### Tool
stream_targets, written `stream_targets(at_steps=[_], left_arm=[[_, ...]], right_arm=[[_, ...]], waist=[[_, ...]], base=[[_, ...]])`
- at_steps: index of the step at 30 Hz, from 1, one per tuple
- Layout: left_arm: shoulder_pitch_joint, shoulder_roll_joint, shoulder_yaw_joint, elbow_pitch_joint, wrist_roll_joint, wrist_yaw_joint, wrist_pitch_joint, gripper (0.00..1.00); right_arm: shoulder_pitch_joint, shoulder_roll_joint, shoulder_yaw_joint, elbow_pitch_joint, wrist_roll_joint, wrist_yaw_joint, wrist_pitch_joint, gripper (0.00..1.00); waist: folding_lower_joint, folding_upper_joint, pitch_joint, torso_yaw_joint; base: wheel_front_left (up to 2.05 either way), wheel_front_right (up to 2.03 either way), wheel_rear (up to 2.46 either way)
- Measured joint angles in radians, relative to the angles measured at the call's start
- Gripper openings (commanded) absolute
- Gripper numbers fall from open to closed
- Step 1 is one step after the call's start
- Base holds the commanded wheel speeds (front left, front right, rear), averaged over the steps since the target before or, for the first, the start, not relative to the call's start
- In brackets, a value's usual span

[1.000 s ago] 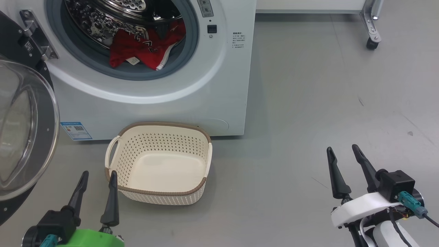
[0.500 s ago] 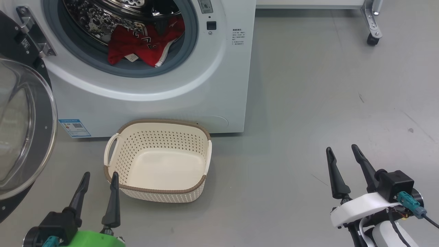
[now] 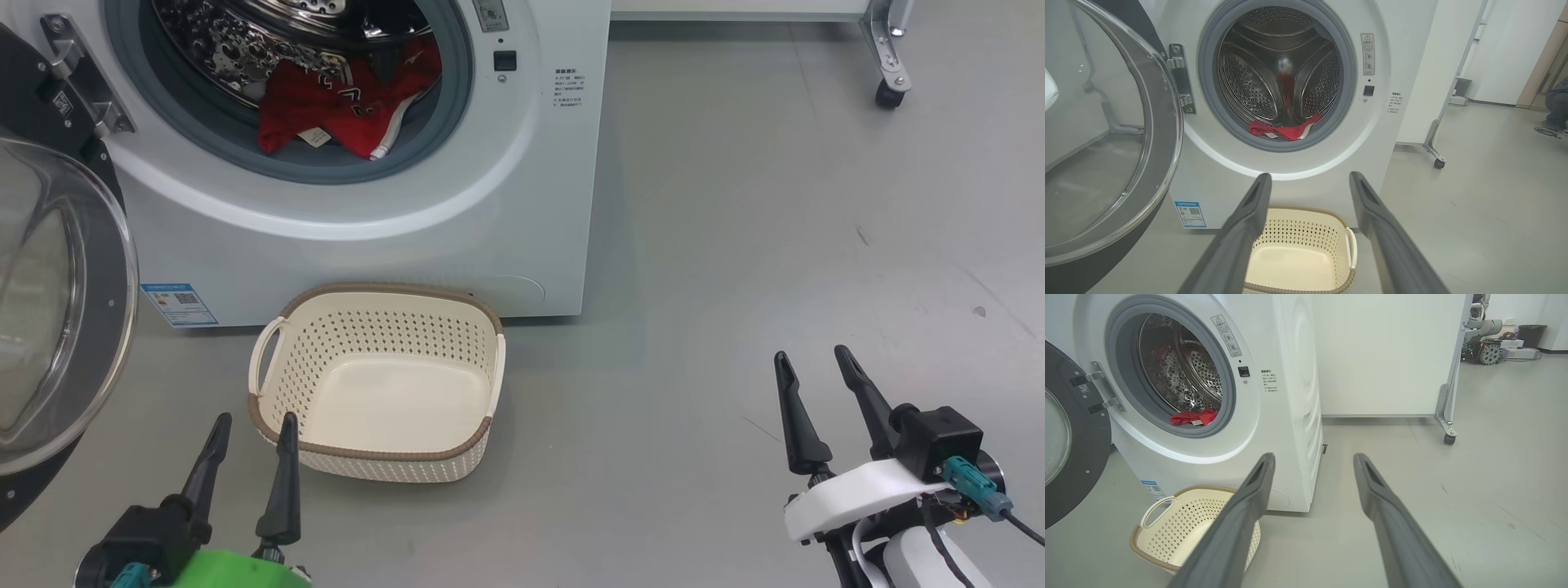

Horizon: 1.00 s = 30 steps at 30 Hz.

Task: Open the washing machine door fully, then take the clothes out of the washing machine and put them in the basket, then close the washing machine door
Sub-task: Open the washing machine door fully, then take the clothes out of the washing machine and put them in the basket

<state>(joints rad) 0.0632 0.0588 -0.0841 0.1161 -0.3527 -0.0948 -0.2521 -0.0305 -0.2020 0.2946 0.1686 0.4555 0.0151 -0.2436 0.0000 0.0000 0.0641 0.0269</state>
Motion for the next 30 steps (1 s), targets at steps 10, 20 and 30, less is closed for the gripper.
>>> stream_targets(at_steps=[10,20,30], left_arm=[[0.0,-0.002,0.01,-0.002,-0.017,-0.007,0.0,1.0],[0.0,-0.002,0.022,-0.009,-0.017,-0.007,0.0,1.0],[0.0,0.005,0.037,-0.028,0.007,0.003,0.0,1.0]], right_arm=[[0.0,0.008,-0.001,0.001,0.0,0.0,0.0,1.0],[0.0,0.011,-0.001,0.007,0.0,0.001,0.0,1.0],[0.0,0.011,-0.003,0.016,0.0,0.001,0.0,1.0]], waist=[[0.0,0.0,-0.003,0.005],[0.0,0.0,-0.006,0.007],[0.0,0.0,-0.004,0.013]], base=[[0.46,-0.46,0.0],[0.9,-0.9,0.0],[1.0,-1.0,0.0]])
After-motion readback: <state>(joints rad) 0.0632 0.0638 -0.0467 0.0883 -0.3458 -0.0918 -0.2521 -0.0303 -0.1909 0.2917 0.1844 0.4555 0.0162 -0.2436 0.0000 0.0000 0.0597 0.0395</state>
